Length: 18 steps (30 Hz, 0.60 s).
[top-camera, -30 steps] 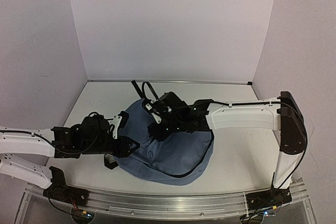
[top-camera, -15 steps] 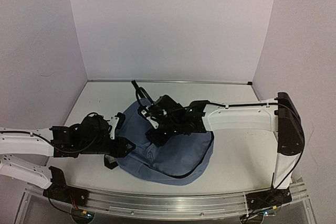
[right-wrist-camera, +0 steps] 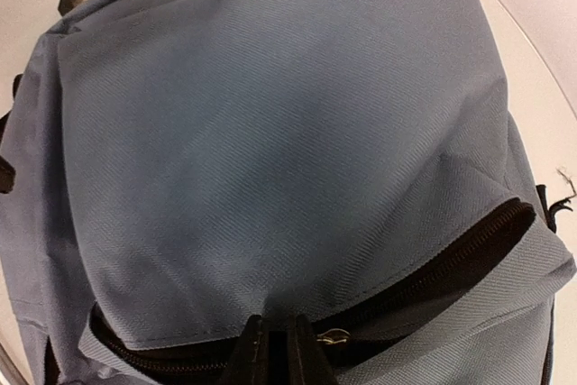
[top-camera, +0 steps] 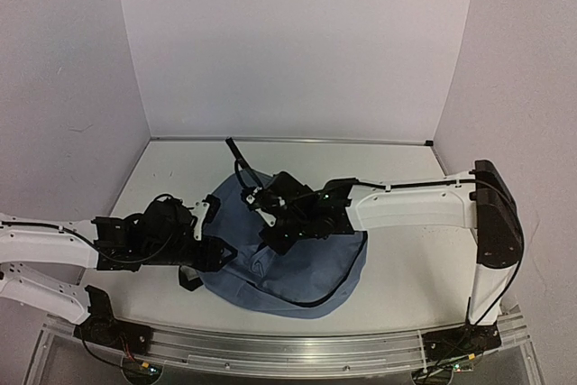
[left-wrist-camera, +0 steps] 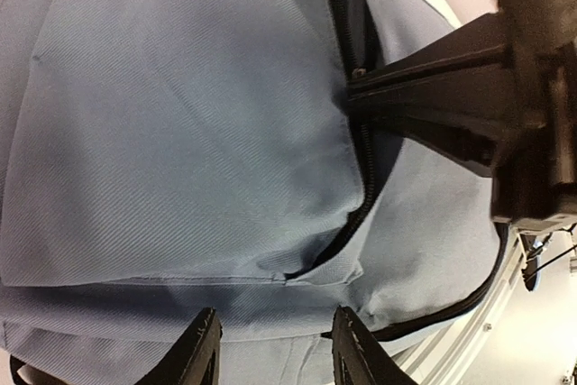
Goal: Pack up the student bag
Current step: Zip the student bag at the center of the board.
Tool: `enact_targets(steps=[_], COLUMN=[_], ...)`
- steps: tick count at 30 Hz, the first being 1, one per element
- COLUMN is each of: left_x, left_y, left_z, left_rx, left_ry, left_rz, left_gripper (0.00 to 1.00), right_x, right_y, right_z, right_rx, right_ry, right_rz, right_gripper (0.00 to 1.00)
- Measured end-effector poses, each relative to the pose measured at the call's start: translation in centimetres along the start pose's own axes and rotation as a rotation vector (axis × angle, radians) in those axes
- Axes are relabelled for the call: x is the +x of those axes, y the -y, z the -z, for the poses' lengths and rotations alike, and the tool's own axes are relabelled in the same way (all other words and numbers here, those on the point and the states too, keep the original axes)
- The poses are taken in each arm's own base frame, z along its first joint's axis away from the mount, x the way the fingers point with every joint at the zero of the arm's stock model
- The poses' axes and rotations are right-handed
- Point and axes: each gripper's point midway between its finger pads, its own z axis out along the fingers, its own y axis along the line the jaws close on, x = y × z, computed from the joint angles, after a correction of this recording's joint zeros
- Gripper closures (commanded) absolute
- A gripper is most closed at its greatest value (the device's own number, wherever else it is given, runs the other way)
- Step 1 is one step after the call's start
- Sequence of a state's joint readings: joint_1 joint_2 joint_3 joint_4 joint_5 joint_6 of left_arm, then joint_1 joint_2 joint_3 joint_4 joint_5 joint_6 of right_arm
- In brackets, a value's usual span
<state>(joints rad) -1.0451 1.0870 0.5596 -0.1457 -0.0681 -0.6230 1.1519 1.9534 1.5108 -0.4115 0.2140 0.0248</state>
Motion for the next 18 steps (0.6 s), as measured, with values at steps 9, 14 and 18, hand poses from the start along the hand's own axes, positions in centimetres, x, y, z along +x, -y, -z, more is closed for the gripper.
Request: enact_targets(steps=[9,14,18], left_x=[-0.9,-0.3,-0.9], left_y=[2.2,1.7,1.5], left_z=[-1.4,-2.7,-2.7], left_rx=[0.109,0.084,0.07], left_ry=[0.036,0.022,0.048], left_rz=[-0.023,-0.04,-0.054], left_gripper=[0.52,0.49,0.46], right_x=[-1.2,-2.3,-1.6], right_y=[2.4,5.4,6.1], right_z=[2.6,3.9,3.3], right_rx=[0.06,0.021,-0.025], right_ry=[0.114,0.194,0.193], right_rz=[-0.164,-0.333,-0.398], right_gripper=[1.0,1.0,1.0])
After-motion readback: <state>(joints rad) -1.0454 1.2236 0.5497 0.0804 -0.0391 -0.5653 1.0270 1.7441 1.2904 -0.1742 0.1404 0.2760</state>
